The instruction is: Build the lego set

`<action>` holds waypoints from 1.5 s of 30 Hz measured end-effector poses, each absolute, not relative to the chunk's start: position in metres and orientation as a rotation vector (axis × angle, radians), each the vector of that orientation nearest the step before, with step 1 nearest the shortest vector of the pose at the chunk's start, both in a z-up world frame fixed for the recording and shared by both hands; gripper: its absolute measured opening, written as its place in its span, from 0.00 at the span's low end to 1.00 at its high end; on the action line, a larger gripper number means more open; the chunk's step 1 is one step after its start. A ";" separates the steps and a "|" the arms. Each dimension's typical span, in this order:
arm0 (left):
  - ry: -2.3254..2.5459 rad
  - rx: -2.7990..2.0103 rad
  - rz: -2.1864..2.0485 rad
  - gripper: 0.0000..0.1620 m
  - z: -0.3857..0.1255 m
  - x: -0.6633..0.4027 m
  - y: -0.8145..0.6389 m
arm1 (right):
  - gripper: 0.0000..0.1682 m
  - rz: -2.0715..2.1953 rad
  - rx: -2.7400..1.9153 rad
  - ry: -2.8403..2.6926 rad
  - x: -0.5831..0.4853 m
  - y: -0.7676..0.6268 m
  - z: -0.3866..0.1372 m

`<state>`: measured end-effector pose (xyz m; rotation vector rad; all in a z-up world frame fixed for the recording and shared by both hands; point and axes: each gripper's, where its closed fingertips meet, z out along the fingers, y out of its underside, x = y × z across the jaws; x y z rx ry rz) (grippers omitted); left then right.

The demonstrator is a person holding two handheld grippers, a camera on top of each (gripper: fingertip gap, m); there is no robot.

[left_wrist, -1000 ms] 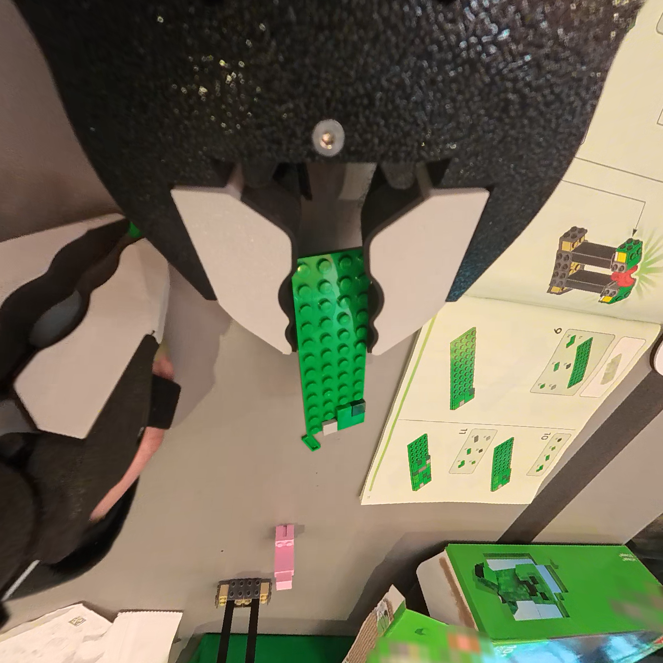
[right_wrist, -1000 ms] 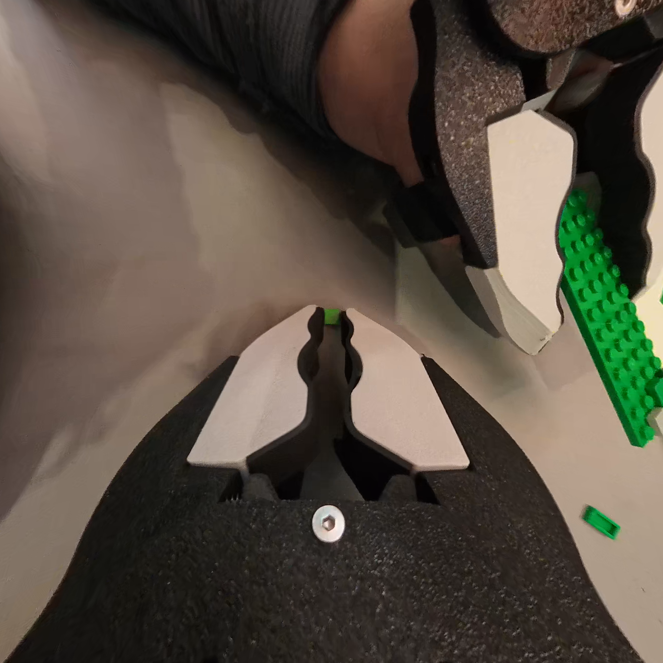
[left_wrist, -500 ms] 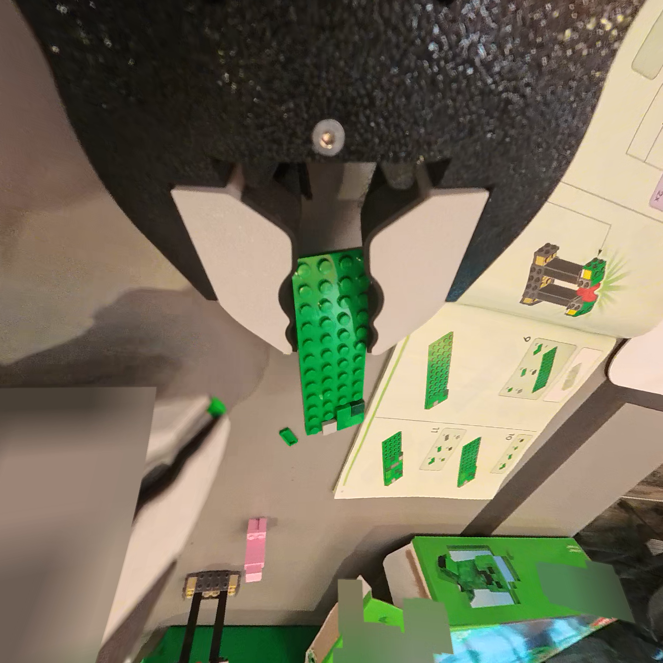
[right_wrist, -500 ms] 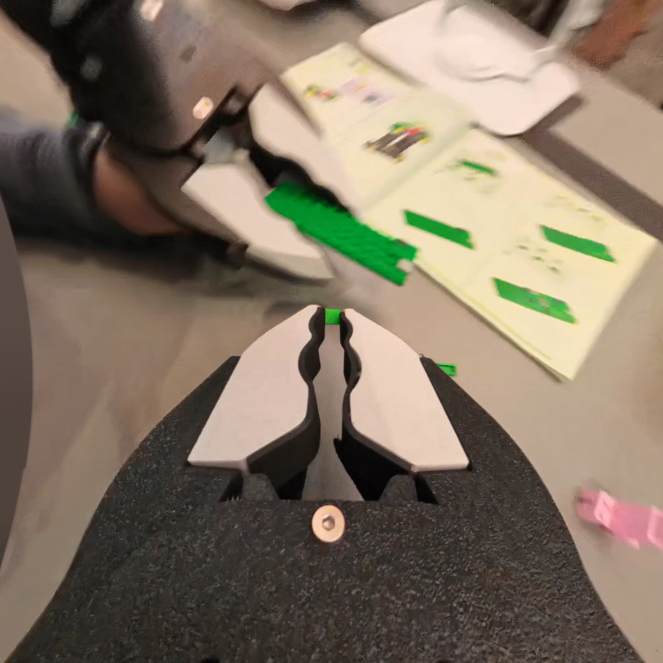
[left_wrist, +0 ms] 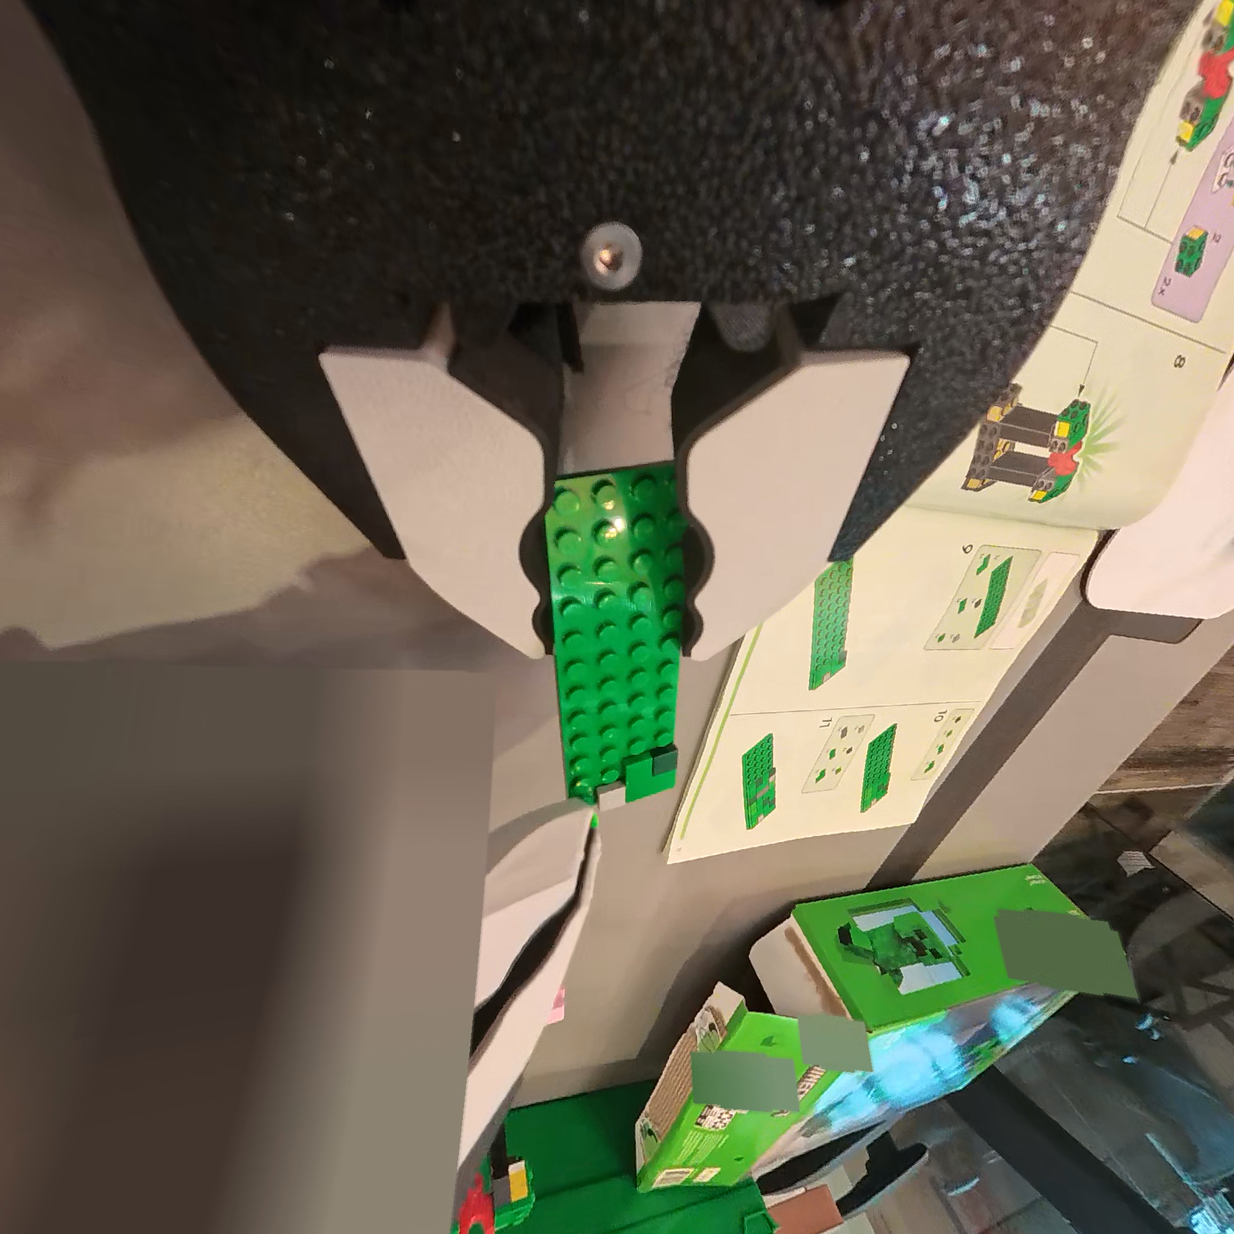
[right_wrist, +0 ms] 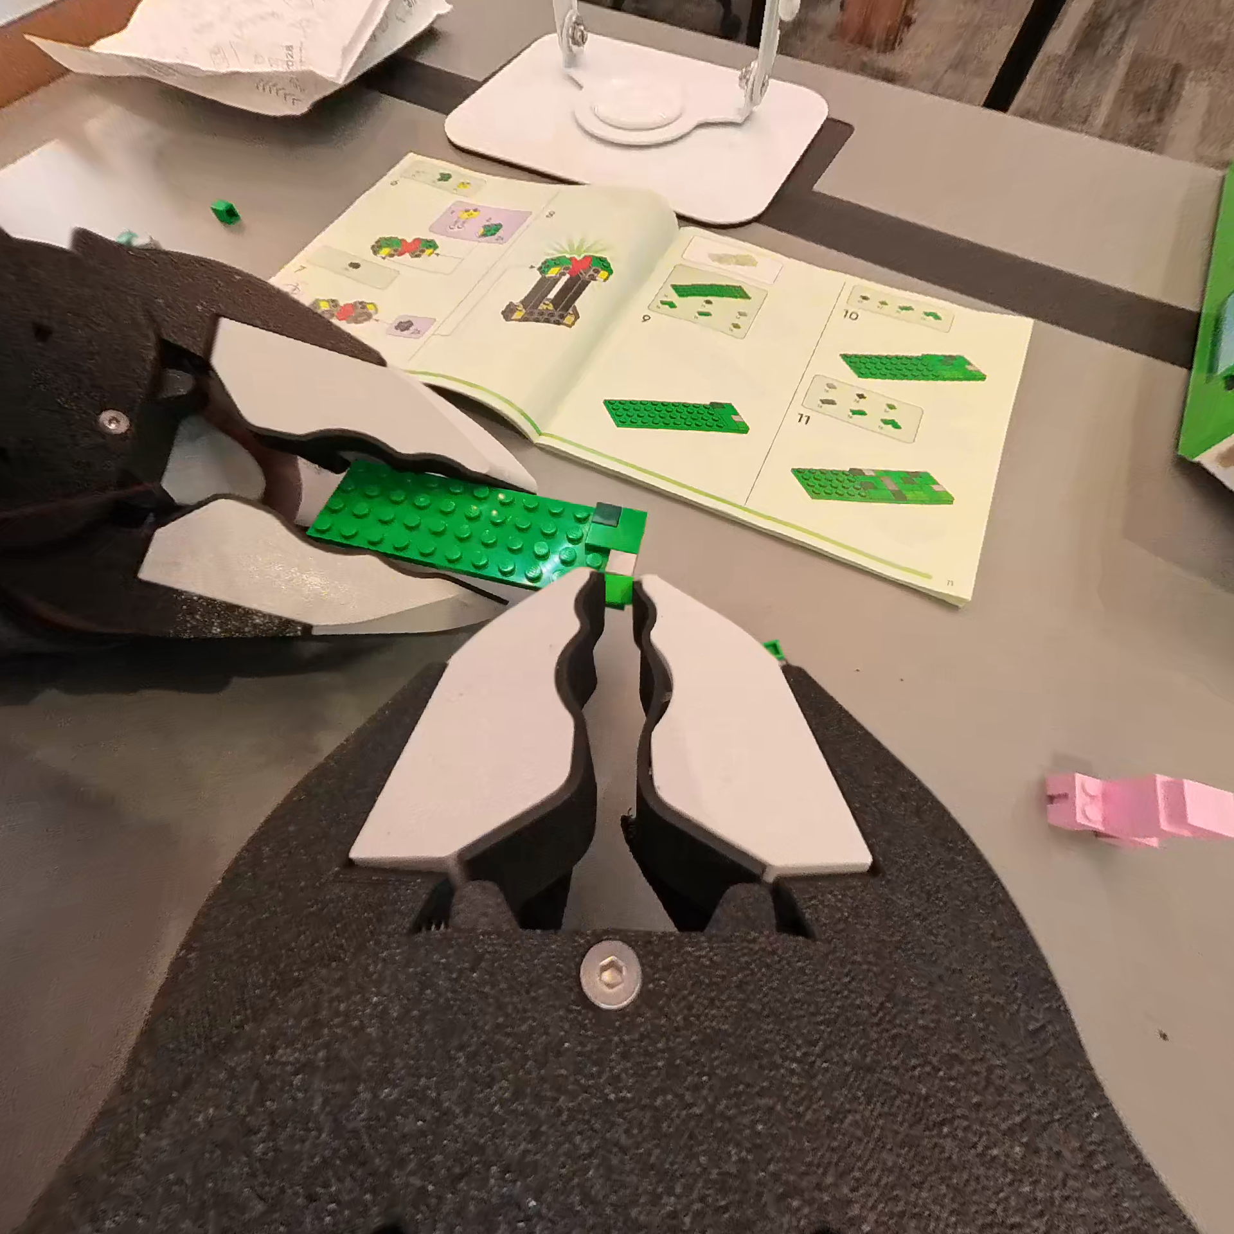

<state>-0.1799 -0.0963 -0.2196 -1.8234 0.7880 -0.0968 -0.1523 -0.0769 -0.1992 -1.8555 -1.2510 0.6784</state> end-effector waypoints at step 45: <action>0.738 -1.838 -0.226 0.21 -0.218 -0.180 -0.098 | 0.18 -0.192 -0.611 -1.590 -0.151 -0.084 -0.187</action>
